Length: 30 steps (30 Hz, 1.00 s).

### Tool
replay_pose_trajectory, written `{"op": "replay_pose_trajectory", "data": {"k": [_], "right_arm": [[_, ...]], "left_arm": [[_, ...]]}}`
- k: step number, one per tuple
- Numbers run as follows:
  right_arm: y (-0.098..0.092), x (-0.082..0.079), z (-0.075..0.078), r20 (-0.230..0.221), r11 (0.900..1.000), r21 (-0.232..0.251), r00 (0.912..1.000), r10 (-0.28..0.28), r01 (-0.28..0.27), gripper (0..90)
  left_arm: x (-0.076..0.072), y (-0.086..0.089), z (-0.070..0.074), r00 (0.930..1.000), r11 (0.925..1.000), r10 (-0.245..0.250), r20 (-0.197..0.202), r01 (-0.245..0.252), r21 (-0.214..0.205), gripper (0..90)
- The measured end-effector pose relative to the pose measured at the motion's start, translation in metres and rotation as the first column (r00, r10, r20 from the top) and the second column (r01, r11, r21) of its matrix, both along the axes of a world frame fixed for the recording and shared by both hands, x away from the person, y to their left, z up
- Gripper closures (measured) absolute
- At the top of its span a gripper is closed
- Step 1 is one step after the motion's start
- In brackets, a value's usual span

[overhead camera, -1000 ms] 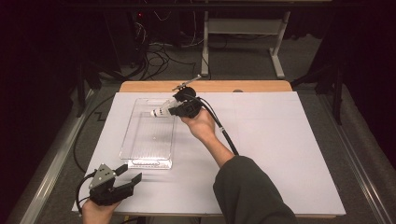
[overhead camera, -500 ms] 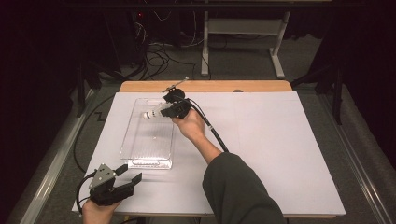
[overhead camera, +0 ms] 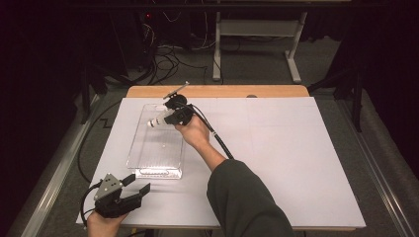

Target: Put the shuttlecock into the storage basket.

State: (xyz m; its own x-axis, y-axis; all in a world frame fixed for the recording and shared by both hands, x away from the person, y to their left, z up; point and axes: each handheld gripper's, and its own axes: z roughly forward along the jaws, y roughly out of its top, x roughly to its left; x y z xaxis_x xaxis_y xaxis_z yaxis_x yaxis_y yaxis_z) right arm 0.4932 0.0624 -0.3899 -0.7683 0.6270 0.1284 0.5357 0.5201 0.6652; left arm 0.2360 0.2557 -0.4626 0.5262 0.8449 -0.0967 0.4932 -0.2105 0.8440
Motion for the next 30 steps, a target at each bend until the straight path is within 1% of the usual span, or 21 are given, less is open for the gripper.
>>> {"op": "replay_pose_trajectory", "data": {"k": [5,11,19,26,27,28,30], "right_arm": [[0.005,0.003,-0.004,-0.003,0.9996,-0.029,1.0,-0.009,0.009,88.1],[0.011,0.006,-0.007,-0.015,0.9989,-0.043,0.9997,-0.02,0.02,88.1],[0.021,0.008,-0.011,-0.024,0.9974,-0.07,0.9996,-0.017,0.015,87.8],[0.027,0.009,-0.014,-0.035,0.997,-0.076,0.9993,-0.016,0.013,87.5],[0.028,0.009,-0.015,-0.042,0.9969,-0.077,0.9989,-0.02,0.017,87.4],[0.028,0.009,-0.016,-0.037,0.9967,-0.081,0.9992,-0.012,0.009,87.4],[0.029,0.009,-0.017,-0.046,0.9963,-0.085,0.9988,-0.015,0.011,87.4]], "left_arm": [[0.0,0.0,0.0,1.0,1.0,-0.001,-0.003,0.001,0.001,35.8],[0.0,0.0,0.0,1.0,1.0,-0.002,-0.004,0.002,0.0,35.8],[0.0,0.001,0.0,1.0,1.0,-0.005,-0.004,0.005,0.002,35.8],[-0.001,0.002,0.0,1.0,1.0,-0.003,-0.004,0.003,0.002,35.8],[-0.001,0.002,0.0,1.0,1.0,-0.003,-0.002,0.003,0.001,35.8],[-0.001,0.002,0.0,1.0,1.0,-0.003,-0.002,0.003,0.002,35.8],[-0.001,0.002,0.0,1.0,1.0,-0.003,-0.003,0.003,0.001,35.8]]}}
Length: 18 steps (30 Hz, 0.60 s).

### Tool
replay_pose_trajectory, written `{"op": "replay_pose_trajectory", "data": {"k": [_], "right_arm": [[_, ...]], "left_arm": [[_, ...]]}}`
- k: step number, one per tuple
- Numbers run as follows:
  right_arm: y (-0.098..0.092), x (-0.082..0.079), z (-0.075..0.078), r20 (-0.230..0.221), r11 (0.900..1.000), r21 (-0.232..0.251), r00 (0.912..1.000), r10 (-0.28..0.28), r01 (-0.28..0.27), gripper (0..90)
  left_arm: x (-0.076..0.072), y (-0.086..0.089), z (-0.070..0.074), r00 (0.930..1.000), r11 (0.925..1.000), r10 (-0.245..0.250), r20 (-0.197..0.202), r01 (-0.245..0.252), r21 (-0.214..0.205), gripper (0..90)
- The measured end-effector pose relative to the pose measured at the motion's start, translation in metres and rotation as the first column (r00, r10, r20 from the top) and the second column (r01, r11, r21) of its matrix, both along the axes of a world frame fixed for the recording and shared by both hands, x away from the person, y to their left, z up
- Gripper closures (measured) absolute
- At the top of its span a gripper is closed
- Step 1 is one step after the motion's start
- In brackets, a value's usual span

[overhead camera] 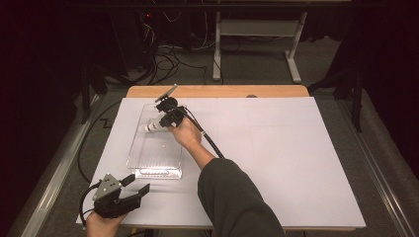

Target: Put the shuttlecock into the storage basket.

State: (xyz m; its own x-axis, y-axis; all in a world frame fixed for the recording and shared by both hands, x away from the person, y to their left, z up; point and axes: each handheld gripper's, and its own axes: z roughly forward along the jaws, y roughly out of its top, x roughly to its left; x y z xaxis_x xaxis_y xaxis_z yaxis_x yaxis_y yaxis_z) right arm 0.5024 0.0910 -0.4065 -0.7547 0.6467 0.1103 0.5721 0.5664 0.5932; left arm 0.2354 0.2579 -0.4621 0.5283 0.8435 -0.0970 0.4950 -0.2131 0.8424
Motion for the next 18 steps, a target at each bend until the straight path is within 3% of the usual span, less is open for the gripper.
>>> {"op": "replay_pose_trajectory", "data": {"k": [18], "right_arm": [[0.0013,0.0008,-0.0035,-0.038,0.9999,-0.008,0.9992,0.008,-0.008,84.5]], "left_arm": [[-0.0014,0.0008,0.0007,1.0,1.0,0.001,0.003,-0.001,0.002,35.8]]}}
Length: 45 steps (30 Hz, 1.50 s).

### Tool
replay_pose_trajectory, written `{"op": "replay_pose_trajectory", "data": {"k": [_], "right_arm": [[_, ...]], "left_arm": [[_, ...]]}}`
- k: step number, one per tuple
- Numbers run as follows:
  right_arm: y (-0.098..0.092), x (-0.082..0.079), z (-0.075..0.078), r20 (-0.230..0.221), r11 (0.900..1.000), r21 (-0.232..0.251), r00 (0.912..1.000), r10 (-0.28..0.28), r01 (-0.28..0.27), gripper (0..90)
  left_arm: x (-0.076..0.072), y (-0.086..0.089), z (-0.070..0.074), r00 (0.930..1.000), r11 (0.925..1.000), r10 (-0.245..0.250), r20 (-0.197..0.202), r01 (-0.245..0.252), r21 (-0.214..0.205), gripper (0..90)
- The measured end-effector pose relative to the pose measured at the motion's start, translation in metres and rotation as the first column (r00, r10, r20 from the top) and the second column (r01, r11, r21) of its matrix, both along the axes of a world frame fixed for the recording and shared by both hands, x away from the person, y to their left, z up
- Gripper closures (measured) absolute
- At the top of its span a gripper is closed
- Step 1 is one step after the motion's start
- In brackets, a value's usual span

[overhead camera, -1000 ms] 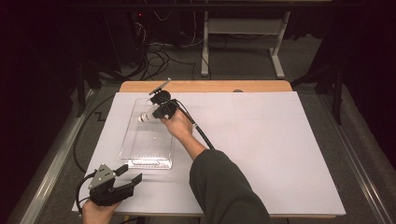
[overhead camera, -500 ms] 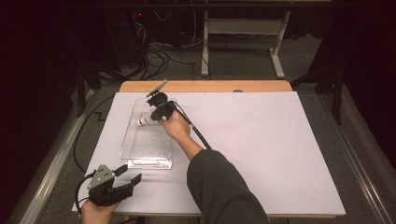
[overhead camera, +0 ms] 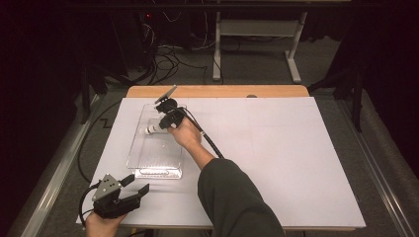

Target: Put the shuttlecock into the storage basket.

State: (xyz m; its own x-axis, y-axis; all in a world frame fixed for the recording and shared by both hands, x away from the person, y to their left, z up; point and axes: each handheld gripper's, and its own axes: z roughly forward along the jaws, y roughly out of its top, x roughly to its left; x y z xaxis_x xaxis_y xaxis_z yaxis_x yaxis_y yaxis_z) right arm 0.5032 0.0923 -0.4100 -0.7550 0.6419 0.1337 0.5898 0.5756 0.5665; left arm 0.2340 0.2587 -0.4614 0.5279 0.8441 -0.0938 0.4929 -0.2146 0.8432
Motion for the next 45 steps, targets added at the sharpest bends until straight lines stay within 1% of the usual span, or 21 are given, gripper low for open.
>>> {"op": "replay_pose_trajectory", "data": {"k": [6,12,14,19,20,23,25,27,30,34,35,36,38,39,41,44,45], "right_arm": [[-0.002,0.0,0.002,0.004,1.0,-0.009,1.0,-0.003,0.003,81.9],[-0.003,0.0,0.003,-0.002,0.9998,-0.02,0.9999,-0.01,0.01,78.3],[-0.004,0.001,0.003,0.0,0.9997,-0.024,1.0,-0.003,0.003,76.8],[-0.006,0.001,0.004,-0.012,0.9994,-0.035,0.9999,0.002,-0.002,72.5],[-0.006,0.0,0.004,-0.019,0.9994,-0.035,0.9998,-0.006,0.005,71.8],[-0.006,0.0,0.005,-0.027,0.9991,-0.042,0.9996,-0.001,0.0,70.8],[-0.006,-0.001,0.006,-0.033,0.9993,-0.038,0.9995,0.0,-0.002,70.0],[-0.007,0.0,0.007,-0.029,0.9993,-0.036,0.9995,0.007,-0.008,69.5],[-0.007,-0.001,0.008,-0.044,0.9991,-0.042,0.999,0.001,-0.003,68.8],[-0.009,-0.001,0.009,-0.06,0.9977,-0.067,0.9982,-0.005,0.001,71.4],[-0.009,-0.001,0.009,-0.057,0.9972,-0.074,0.9983,-0.004,0.0,71.4],[-0.009,-0.001,0.01,-0.045,0.9964,-0.085,0.999,-0.002,-0.002,71.4],[-0.01,-0.002,0.011,-0.054,0.9964,-0.084,0.9984,-0.014,0.01,71.4],[-0.011,-0.001,0.011,-0.05,0.9964,-0.084,0.9987,-0.011,0.006,71.4],[-0.012,-0.002,0.012,-0.064,0.9963,-0.083,0.9976,-0.024,0.019,71.7],[-0.015,-0.001,0.013,-0.067,0.997,-0.077,0.9976,-0.017,0.012,75.0],[-0.015,-0.001,0.014,-0.076,0.9974,-0.069,0.9969,-0.022,0.017,76.4]], "left_arm": [[-0.001,0.0,0.0,1.0,1.0,-0.003,0.002,0.003,0.001,35.9],[-0.002,0.0,0.0,1.0,1.0,-0.001,0.002,0.001,0.001,35.9],[-0.002,0.0,0.0,1.0,1.0,-0.001,0.002,0.001,0.0,35.9],[-0.002,0.0,0.0,1.0,1.0,-0.001,0.001,0.001,0.001,35.9],[-0.002,0.0,0.0,1.0,1.0,-0.001,0.002,0.001,0.0,35.9],[-0.002,0.0,0.0,1.0,1.0,-0.001,0.002,0.001,0.0,35.9],[-0.002,0.001,0.0,1.0,1.0,-0.001,0.002,0.001,0.0,35.9],[-0.002,0.001,0.0,1.0,1.0,-0.001,0.002,0.001,0.0,35.9],[-0.002,0.001,0.0,1.0,1.0,-0.001,0.002,0.001,0.0,35.9],[-0.002,0.0,0.0,1.0,1.0,-0.009,0.002,0.009,0.003,35.9],[-0.002,-0.001,0.0,1.0,1.0,-0.009,0.003,0.009,0.003,35.9],[-0.002,-0.001,0.0,1.0,1.0,-0.009,0.003,0.009,0.003,35.9],[-0.002,0.0,0.0,1.0,1.0,-0.01,0.001,0.01,0.003,35.9],[-0.002,0.0,0.0,1.0,1.0,-0.009,0.002,0.009,0.002,35.9],[-0.002,0.0,0.0,1.0,1.0,-0.008,0.003,0.008,0.001,35.9],[-0.002,0.0,0.0,1.0,1.0,-0.008,0.003,0.008,0.002,35.9],[-0.002,0.0,0.0,1.0,1.0,-0.008,0.003,0.008,0.001,36.0]]}}
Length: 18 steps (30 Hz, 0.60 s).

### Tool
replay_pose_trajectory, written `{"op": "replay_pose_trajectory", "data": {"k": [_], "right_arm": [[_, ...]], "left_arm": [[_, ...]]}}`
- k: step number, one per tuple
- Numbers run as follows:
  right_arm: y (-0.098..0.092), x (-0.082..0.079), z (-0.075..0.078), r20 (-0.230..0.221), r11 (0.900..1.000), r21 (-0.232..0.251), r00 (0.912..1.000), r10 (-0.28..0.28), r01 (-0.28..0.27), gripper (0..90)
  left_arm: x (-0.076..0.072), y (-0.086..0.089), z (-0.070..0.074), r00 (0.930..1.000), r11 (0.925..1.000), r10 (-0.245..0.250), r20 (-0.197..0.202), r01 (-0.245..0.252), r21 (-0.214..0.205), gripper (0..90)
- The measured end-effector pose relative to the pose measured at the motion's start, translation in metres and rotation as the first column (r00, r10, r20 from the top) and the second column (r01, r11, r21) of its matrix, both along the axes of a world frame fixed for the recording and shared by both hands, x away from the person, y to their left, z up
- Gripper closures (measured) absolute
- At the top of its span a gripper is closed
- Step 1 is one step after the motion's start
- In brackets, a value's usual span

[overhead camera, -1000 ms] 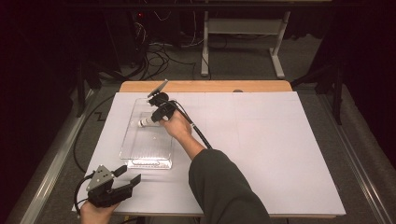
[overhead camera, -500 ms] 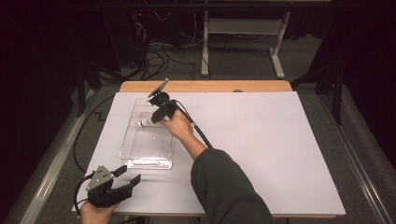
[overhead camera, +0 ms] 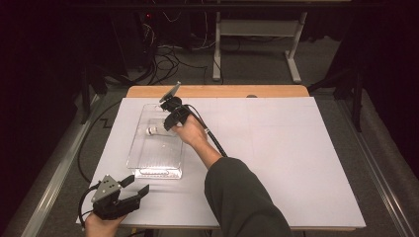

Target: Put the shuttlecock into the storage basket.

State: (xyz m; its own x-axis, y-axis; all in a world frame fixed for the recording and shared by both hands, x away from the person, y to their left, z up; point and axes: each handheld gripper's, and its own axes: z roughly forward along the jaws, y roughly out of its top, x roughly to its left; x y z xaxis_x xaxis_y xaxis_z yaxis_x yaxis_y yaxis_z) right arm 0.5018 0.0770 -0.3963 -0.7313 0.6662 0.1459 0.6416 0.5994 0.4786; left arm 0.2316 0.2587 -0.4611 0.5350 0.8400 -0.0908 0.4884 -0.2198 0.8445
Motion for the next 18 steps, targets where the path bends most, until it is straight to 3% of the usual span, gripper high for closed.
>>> {"op": "replay_pose_trajectory", "data": {"k": [7,12,14,18], "right_arm": [[-0.003,-0.0007,0.0004,-0.012,0.9999,0.005,0.9999,0.01,-0.01,88.2],[-0.0008,-0.0013,-0.0022,-0.019,0.9998,0.015,0.9997,0.011,-0.011,90.0],[0.0002,-0.0017,-0.0033,0.009,0.9997,0.016,0.9998,0.019,-0.019,90.0],[-0.0012,0.0002,-0.0049,0.006,0.9995,0.027,0.9999,0.016,-0.016,90.0]], "left_arm": [[-0.0001,-0.0001,0.0001,1.0,1.0,0.0,0.001,0.0,0.0,36.0],[-0.0002,-0.0001,0.0002,1.0,1.0,-0.001,0.002,0.001,0.0,36.2],[-0.0001,-0.0004,0.0003,1.0,1.0,-0.002,0.004,0.002,0.002,36.4],[0.0003,-0.0014,0.0001,1.0,1.0,-0.004,0.002,0.004,0.004,36.5]]}}
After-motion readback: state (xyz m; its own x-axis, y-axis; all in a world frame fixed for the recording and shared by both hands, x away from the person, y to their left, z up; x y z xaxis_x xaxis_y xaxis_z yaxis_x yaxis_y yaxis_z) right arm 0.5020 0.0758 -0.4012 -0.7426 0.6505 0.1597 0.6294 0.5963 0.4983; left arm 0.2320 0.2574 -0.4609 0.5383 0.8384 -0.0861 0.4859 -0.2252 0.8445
